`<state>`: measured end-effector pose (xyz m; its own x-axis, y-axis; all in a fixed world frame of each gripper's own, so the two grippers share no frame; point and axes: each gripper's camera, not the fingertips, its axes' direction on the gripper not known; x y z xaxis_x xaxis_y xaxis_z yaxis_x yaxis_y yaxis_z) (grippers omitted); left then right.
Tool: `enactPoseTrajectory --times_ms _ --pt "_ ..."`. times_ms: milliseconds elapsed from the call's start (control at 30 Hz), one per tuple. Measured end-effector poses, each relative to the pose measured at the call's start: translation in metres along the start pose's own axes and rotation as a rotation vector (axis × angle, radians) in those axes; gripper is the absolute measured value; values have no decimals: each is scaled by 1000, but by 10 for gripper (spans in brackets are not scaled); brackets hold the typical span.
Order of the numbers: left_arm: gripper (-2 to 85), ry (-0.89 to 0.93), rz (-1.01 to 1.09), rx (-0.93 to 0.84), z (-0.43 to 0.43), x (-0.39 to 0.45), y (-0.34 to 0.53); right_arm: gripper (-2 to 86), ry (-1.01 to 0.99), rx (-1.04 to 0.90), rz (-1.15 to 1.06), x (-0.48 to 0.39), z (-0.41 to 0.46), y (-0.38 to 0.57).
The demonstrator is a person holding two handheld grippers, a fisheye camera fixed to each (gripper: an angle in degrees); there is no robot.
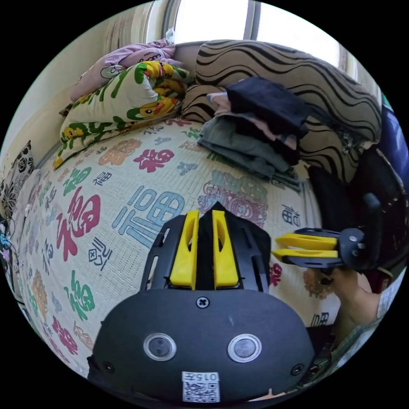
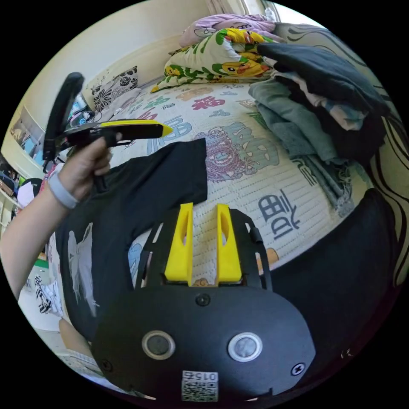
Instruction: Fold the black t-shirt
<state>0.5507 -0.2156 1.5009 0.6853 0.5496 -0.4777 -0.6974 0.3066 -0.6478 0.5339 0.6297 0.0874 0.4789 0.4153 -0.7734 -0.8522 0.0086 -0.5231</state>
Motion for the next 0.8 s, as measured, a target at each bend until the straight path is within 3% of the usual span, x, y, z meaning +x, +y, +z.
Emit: enactPoseTrajectory --times_ms 100,233,433,567,667,800 --pt "55 16 -50 -13 -5 0 40 75 11 -40 -22 -12 9 -7" --pt "49 78 -138 127 -48 2 123 11 27 -61 -106 -32 -3 -2" --pt "60 -135 -434 215 -154 -6 353 0 242 -91 -131 -69 -16 20" --pt "81 -312 -830 255 -227 -9 557 1 413 -17 -124 -100 -49 39" --pt "92 -430 -1057 262 -253 -5 678 1 300 23 -175 -128 -75 49" --pt "107 -365 -1210 383 -233 -22 769 1 99 65 -293 -177 -96 52"
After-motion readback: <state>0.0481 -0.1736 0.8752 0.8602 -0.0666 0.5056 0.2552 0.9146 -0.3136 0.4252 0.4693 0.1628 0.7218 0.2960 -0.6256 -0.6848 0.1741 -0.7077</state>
